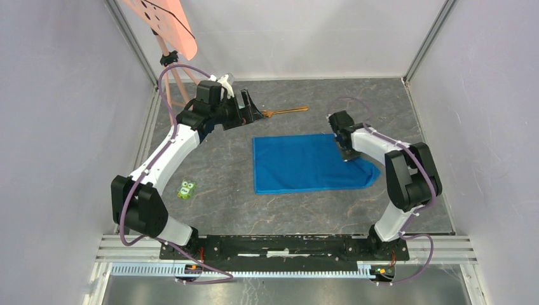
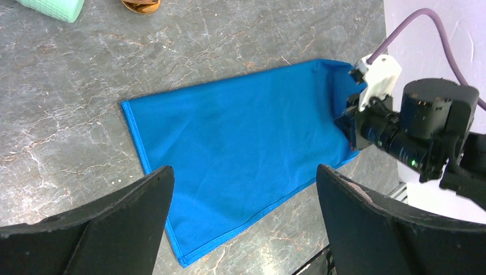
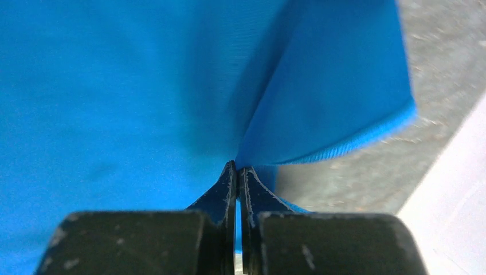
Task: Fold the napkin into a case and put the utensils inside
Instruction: Fold the rectangle-folded napkin at the center of the board.
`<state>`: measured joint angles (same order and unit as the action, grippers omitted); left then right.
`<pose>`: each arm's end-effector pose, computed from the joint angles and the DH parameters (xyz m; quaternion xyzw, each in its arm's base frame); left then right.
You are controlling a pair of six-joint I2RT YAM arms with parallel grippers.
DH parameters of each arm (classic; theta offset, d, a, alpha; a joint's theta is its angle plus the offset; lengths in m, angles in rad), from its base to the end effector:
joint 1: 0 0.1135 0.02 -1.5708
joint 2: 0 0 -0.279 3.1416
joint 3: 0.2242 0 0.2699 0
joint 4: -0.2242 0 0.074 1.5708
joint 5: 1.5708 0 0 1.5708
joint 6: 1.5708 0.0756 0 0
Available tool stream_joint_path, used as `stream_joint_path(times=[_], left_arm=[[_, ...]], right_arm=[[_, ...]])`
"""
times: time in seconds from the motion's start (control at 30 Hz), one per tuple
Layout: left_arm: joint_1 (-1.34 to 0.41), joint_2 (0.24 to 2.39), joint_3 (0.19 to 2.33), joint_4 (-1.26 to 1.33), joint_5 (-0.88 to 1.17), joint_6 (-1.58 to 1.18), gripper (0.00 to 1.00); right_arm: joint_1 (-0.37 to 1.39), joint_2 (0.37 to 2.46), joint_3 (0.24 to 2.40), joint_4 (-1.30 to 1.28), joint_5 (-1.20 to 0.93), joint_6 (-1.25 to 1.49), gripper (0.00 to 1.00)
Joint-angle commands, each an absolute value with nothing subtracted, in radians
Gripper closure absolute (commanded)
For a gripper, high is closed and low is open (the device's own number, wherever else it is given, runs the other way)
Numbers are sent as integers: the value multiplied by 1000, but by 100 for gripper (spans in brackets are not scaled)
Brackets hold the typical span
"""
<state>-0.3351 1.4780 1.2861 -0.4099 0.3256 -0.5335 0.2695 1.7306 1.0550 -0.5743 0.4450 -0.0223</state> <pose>0.3546 -0.1491 0.3176 -0.0114 0.8764 -0.3235 0.3566 0.3481 0.0624 0.1362 -0.1051 0.9577 -0.1970 0.1815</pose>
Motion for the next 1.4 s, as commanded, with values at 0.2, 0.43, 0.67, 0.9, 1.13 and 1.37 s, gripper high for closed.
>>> stream_joint_path(times=[0.2, 0.43, 0.67, 0.9, 1.13, 1.37], left_arm=[[-324, 1462, 1293, -379, 347, -502, 0], [-321, 1457, 1297, -387, 333, -492, 0], [-317, 1455, 1300, -389, 336, -490, 0], [-310, 1453, 1299, -388, 344, -492, 0], [-309, 1451, 1300, -388, 346, -494, 0], [-308, 1450, 1299, -385, 348, -494, 0]], right_arm=[[614, 1743, 1221, -640, 214, 169, 99], [718, 1817, 1345, -619, 120, 225, 100], [761, 1898, 1448, -624, 54, 258, 100], [781, 1955, 1542, -638, 20, 273, 100], [794, 1996, 1605, -642, 2, 287, 100], [801, 2034, 1660, -646, -27, 296, 100]])
